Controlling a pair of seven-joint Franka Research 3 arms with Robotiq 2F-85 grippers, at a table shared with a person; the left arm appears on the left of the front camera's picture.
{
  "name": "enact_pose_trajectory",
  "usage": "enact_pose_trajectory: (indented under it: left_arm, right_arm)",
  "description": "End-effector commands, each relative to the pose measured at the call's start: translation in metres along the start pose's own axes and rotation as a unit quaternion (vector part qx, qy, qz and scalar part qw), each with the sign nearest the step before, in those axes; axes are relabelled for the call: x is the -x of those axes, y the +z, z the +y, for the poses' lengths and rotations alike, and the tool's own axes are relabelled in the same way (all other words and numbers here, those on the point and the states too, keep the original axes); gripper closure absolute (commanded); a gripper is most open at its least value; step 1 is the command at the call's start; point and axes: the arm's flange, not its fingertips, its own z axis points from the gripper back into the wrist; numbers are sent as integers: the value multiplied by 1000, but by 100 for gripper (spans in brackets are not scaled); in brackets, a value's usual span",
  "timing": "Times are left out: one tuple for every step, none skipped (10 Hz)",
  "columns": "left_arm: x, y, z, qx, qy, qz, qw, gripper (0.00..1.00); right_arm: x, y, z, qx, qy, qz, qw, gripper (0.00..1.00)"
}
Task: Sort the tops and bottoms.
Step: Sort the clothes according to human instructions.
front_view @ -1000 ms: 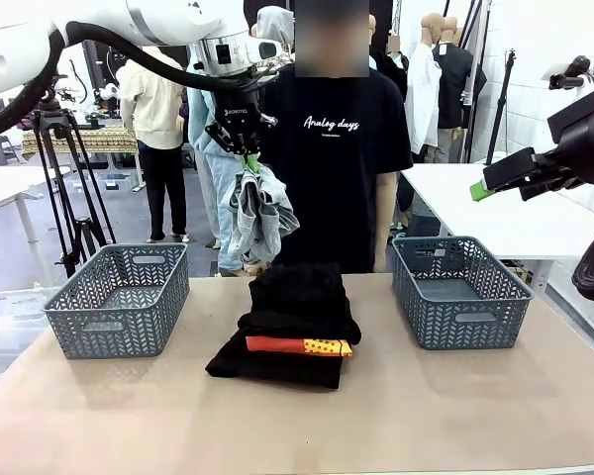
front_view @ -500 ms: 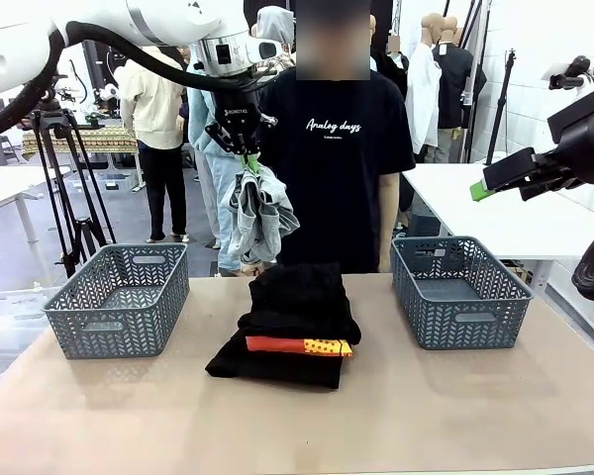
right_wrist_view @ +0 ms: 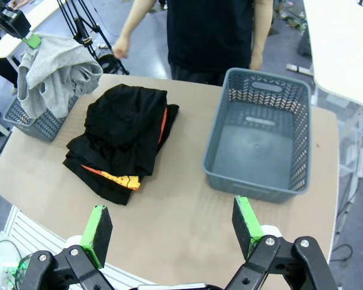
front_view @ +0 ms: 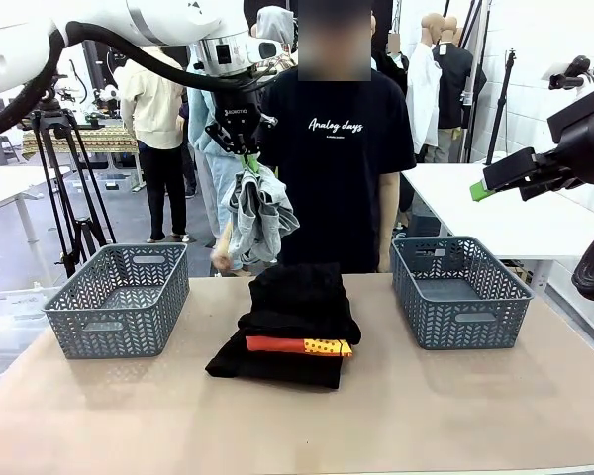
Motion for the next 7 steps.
enact_pose_trajectory:
  left_arm:
    - [-1, 4, 1, 2, 1, -4, 1000, 100]
    - [-1, 4, 1, 2, 1, -4, 1000, 100]
    - [-1, 4, 1, 2, 1, -4, 1000, 100]
    - [-1, 4, 1, 2, 1, -4, 1000, 100]
    - [-1, 4, 1, 2, 1, -4, 1000, 100]
    - [-1, 4, 1, 2, 1, -4, 1000, 100]
    - [-1, 4, 1, 2, 1, -4, 1000, 100]
  right_arm:
    - [0, -1, -1, -5, 0, 3, 1000, 0]
    - [0, -1, -1, -5, 0, 3, 1000, 0]
    - [0, -1, -1, -5, 0, 3, 1000, 0]
    - [0, -1, -1, -5, 0, 3, 1000, 0]
    - [0, -1, -1, -5, 0, 3, 1000, 0]
    - [0, -1, -1, -5, 0, 3, 1000, 0]
    - [0, -1, -1, -5, 0, 3, 1000, 0]
